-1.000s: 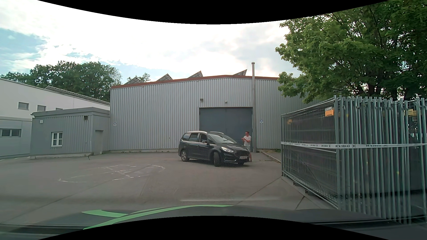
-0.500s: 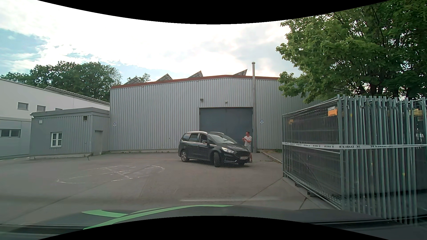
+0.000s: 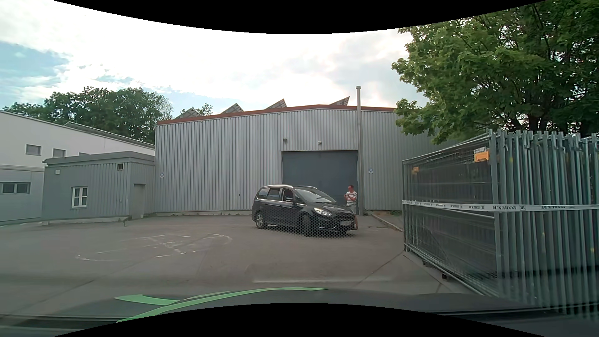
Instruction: Follow the waypoints while adhering to traffic rules and regulations
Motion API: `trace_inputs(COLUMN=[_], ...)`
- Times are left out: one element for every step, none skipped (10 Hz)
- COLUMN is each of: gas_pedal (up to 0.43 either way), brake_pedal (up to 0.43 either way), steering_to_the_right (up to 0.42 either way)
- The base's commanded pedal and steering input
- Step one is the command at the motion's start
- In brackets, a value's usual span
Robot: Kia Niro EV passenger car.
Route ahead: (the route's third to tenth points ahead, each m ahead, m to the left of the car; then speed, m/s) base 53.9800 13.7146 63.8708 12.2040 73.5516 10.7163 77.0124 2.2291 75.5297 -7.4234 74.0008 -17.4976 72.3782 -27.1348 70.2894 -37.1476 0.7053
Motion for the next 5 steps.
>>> trace_inputs(gas_pedal=[0.098, 0.098, 0.098, 0.098, 0.098], brake_pedal=[0.000, 0.000, 0.000, 0.000, 0.000], steering_to_the_right=[-0.289, -0.318, -0.332, -0.342, -0.344])
